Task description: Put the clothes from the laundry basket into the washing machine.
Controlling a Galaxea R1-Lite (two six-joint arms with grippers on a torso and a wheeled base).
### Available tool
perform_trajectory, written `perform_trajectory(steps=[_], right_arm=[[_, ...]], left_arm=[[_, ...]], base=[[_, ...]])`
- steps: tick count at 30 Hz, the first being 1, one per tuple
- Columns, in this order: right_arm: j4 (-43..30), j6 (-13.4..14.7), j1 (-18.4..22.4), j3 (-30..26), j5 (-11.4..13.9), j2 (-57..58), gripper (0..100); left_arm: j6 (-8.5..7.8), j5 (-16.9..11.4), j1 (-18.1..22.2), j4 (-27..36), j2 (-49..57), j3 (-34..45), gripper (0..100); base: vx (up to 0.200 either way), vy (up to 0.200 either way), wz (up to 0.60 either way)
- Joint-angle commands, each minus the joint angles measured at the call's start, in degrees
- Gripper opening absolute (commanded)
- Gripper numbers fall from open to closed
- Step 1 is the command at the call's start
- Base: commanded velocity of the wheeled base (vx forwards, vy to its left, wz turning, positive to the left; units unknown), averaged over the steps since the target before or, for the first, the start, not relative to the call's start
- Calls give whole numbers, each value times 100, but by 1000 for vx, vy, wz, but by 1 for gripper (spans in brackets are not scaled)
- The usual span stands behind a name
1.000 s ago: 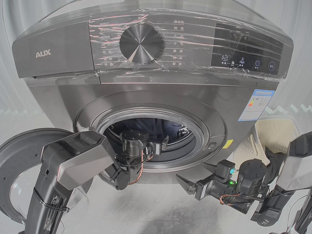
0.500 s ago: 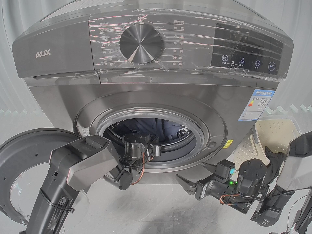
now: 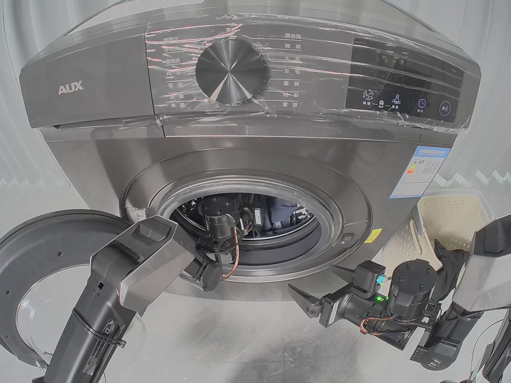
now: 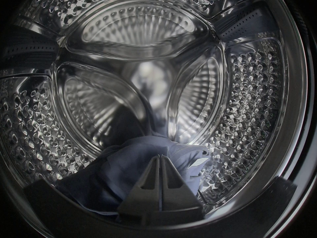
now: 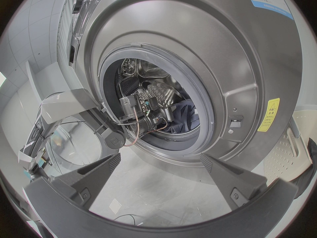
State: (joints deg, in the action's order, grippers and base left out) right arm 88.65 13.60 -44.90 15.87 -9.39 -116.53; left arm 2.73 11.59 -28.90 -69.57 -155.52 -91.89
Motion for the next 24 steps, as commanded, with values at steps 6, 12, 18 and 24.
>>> perform_trajectory(steps=[6, 12, 18, 24], right_arm=[[3, 2, -1, -5, -2, 7, 100], [3, 2, 16, -14, -2, 25, 100], [3, 2, 43, -14, -2, 34, 100], [3, 2, 86, -23, 7, 16, 100]], left_arm=[[105, 1, -63, -74, 136, 189, 100], [114, 1, -388, -276, 821, 1147, 100], [78, 1, -625, -417, 1445, 2079, 100], [70, 1, -1047, -821, 1876, 3265, 100]], base=[[0, 0, 0], [0, 0, 0], [0, 0, 0], [0, 0, 0]])
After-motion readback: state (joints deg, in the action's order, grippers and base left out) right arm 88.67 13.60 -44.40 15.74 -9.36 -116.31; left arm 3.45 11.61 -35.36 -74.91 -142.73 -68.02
